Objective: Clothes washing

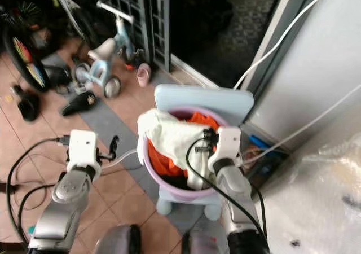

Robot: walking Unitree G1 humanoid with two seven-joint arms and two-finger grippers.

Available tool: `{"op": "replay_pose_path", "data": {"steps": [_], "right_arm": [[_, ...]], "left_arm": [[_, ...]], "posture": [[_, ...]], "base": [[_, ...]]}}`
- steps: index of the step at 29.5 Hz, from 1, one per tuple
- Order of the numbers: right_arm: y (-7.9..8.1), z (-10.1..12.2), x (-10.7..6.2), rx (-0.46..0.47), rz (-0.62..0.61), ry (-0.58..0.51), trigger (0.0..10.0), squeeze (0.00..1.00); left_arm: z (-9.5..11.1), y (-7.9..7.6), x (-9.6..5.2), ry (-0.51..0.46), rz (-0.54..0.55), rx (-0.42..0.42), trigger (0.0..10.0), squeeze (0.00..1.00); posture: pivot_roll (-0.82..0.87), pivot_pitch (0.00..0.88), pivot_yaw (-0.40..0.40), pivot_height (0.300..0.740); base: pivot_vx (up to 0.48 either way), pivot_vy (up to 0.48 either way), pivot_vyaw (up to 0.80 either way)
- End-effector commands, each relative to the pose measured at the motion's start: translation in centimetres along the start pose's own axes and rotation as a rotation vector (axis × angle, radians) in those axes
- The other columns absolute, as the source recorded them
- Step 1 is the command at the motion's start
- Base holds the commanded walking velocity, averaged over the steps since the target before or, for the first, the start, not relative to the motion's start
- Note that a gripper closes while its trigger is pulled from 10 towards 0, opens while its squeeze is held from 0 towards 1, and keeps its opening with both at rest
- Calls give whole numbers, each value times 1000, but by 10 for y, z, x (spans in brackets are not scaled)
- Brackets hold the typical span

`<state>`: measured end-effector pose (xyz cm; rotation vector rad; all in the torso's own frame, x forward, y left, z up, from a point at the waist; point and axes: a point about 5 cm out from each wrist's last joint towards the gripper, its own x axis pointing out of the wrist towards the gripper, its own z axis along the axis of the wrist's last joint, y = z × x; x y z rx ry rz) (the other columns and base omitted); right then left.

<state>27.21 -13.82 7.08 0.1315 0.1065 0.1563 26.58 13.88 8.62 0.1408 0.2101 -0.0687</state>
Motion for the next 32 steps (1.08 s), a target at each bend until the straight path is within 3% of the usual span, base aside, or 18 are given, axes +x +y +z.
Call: {"op": "replay_pose_path", "data": {"steps": [1,5,9,13,18,21,22,23,25,26,28,32], "right_arm": [[1,8,2,-13,-3,-26,10000,0],[1,14,9,-34,-6,-47,10000,0],[-4,17,10,-62,-19,-39,10000,0],[-25,18,2,-143,-147,-11,10000,0],[-51,13,-26,-202,-251,17,10000,0],[-65,-5,-56,-221,-267,122,10000,0],[-65,-5,-56,-221,-267,122,10000,0],[-68,-13,-63,-220,-268,170,10000,1000],[-67,-18,-65,-218,-250,208,10000,1000],[-63,-31,-67,-225,-207,313,10000,1000],[-60,-41,-69,-235,-151,412,10000,1000],[-61,-39,-68,-276,-120,452,10000,1000]], "left_arm": [[-5,-3,1,16,-17,16,10000,0],[2,-8,11,-13,-40,16,10000,0],[1,-8,11,-20,-42,27,10000,0],[-1,-5,11,-26,-30,24,10000,0],[-3,-2,9,-31,-19,20,10000,0],[-6,-1,8,-27,-17,19,10000,0],[-6,-1,8,-27,-17,19,10000,0],[-6,-2,8,-26,-22,18,10000,0],[-6,-3,8,-27,-27,18,10000,0],[-5,-6,9,-29,-37,19,10000,0],[-4,-7,9,-32,-45,21,10000,0],[-5,-5,6,-30,-46,23,10000,0]], "posture": [[-55,0,36,740],[-55,0,48,740],[-45,0,42,740],[-30,0,26,740],[-27,0,11,740],[-40,0,14,740],[-40,0,14,740],[-43,0,16,740],[-46,0,19,740],[-48,0,22,740],[-44,0,19,740],[-39,0,18,740]], "base": [[0,0,0],[-144,-129,0],[0,0,0],[0,0,0],[0,0,0],[0,0,0],[0,0,0],[0,0,0],[0,0,0],[0,0,0],[0,0,0],[0,0,0]]}}
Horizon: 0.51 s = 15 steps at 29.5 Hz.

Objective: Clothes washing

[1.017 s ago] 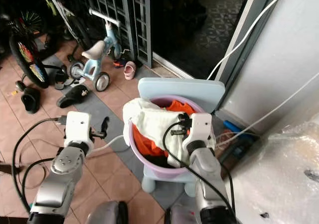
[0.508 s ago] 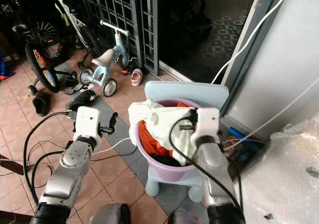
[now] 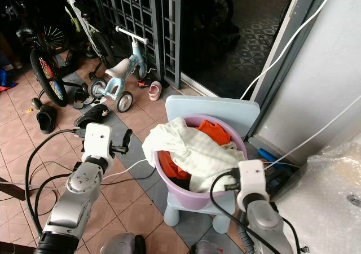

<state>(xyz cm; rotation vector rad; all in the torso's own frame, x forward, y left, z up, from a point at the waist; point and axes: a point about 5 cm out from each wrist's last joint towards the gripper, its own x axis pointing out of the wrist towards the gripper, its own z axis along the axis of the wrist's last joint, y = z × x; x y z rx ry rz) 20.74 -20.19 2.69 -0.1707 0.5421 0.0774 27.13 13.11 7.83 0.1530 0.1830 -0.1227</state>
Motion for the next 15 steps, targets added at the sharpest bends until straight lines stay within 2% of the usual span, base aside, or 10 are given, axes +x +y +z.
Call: {"op": "replay_pose_path", "data": {"steps": [1,3,5,9,12,15], "right_arm": [[-5,7,0,-38,-4,-2,10000,1000],[-5,13,2,-55,11,-17,10000,1000],[-1,37,9,-67,38,-107,10000,1000],[6,68,18,-92,72,-241,10000,1000],[14,71,28,-133,112,-236,10000,1000],[23,66,39,-179,162,-174,10000,1000]], "left_arm": [[-2,5,-3,6,6,7,10000,0],[-3,6,-4,10,9,9,10000,0],[-3,7,-6,12,18,6,10000,0],[-2,5,-9,15,27,-6,10000,0],[-4,3,-13,22,24,-10,10000,0],[-3,3,-17,25,23,-10,10000,0]], "posture": [[-38,0,18,740],[-37,17,18,740],[-32,26,13,740],[-24,38,6,740],[-16,52,3,740],[12,77,-6,740]], "base": [[0,0,0],[0,0,0],[0,0,0],[0,0,0],[0,0,0],[0,0,0]]}}
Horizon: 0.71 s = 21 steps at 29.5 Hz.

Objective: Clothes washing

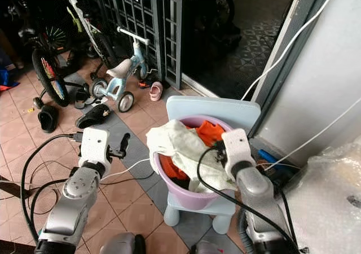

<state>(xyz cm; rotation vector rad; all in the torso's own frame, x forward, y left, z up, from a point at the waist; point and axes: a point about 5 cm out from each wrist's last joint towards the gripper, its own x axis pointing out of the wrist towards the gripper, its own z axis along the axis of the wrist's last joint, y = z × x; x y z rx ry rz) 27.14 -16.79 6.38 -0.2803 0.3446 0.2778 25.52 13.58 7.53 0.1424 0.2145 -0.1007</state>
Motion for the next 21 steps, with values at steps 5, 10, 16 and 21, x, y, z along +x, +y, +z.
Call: {"op": "replay_pose_path", "data": {"steps": [5,10,16,21], "right_arm": [[10,-14,17,-83,93,105,10000,1000],[0,-25,30,-222,126,194,10000,1000],[-9,-35,29,-252,161,239,10000,1000],[-21,-52,23,-287,168,306,10000,1000]], "left_arm": [[4,7,-5,-1,21,7,10000,0],[4,7,-11,2,11,7,10000,0],[4,2,-15,8,-2,0,10000,0],[4,-1,-17,11,-15,-5,10000,0]], "posture": [[35,95,-17,740],[56,104,-27,740],[54,103,-33,740],[49,102,-34,740]], "base": [[0,0,0],[0,0,0],[0,0,0],[0,0,0]]}}
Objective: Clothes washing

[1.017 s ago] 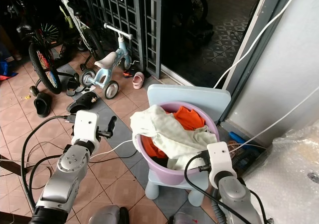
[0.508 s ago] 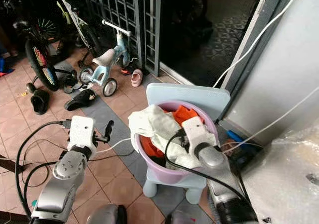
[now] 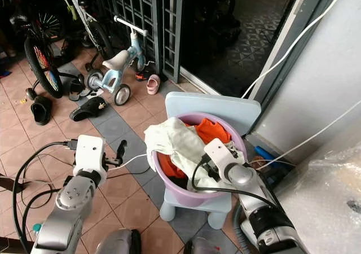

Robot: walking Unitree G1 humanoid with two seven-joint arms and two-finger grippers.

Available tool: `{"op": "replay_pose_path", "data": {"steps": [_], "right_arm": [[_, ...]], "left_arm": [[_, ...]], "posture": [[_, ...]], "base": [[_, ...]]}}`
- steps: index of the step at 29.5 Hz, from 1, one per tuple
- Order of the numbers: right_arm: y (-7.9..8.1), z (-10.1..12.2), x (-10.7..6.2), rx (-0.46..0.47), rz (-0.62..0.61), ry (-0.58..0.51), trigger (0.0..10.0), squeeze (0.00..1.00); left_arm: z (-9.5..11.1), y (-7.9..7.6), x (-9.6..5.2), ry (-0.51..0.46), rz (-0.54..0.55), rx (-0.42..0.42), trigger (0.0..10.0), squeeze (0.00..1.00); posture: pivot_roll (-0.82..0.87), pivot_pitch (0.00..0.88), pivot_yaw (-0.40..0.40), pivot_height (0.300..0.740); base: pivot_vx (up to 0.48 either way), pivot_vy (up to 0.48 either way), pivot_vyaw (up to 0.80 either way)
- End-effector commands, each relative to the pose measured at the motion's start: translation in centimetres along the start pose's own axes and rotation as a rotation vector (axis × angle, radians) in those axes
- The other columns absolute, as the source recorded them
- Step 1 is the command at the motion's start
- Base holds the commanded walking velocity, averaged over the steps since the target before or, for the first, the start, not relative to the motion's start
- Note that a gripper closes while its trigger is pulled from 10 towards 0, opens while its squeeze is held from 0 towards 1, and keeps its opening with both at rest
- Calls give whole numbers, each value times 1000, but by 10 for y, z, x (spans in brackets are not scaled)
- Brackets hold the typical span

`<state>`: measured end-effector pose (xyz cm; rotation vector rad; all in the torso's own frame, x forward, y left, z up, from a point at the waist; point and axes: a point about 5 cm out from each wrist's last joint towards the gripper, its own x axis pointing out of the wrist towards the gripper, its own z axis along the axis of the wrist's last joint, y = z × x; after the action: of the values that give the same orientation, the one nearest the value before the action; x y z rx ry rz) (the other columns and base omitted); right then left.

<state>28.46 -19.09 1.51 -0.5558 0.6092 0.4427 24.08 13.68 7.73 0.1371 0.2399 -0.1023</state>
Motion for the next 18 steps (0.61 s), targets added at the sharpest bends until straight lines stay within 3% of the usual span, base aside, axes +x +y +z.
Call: {"op": "replay_pose_path", "data": {"steps": [1,4,5,6,7,8,9,12,13,14,18], "right_arm": [[-4,-10,-2,-17,26,39,10000,1000],[-2,-18,-4,-9,79,63,10000,996],[-2,-19,-5,-8,88,69,10000,824],[-2,-19,-5,-8,88,69,10000,824],[-1,-22,-6,-9,105,78,10000,78],[0,-23,-6,-9,117,84,10000,78],[1,-27,-7,-6,136,98,10000,0],[3,-32,-7,-9,159,118,10000,0],[3,-34,-7,-9,162,128,6392,0],[5,-40,-8,-5,177,147,0,0],[5,-43,-9,42,190,151,0,0]], "left_arm": [[5,-1,-2,-13,-12,1,10000,0],[6,0,0,-15,-13,0,10000,0],[6,0,0,-15,-13,0,10000,0],[6,0,0,-15,-13,0,10000,0],[6,0,0,-16,-13,0,10000,0],[6,0,1,-16,-13,0,10000,0],[6,0,2,-17,-12,1,10000,0],[7,0,3,-19,-12,0,10000,0],[7,0,3,-20,-12,0,10000,0],[7,0,4,-22,-12,-2,10000,0],[7,0,3,-21,-11,-3,10000,0]], "posture": [[49,102,-34,740],[44,96,-34,740],[44,96,-34,740],[44,96,-34,740],[44,95,-34,740],[43,93,-34,740],[40,87,-35,740],[38,83,-37,740],[38,83,-37,740],[39,80,-38,740],[39,79,-40,740]], "base": [[0,0,0],[0,0,0],[0,0,0],[0,0,0],[0,0,0],[0,0,0],[0,0,0],[0,0,0],[0,0,0],[0,0,0],[0,0,0]]}}
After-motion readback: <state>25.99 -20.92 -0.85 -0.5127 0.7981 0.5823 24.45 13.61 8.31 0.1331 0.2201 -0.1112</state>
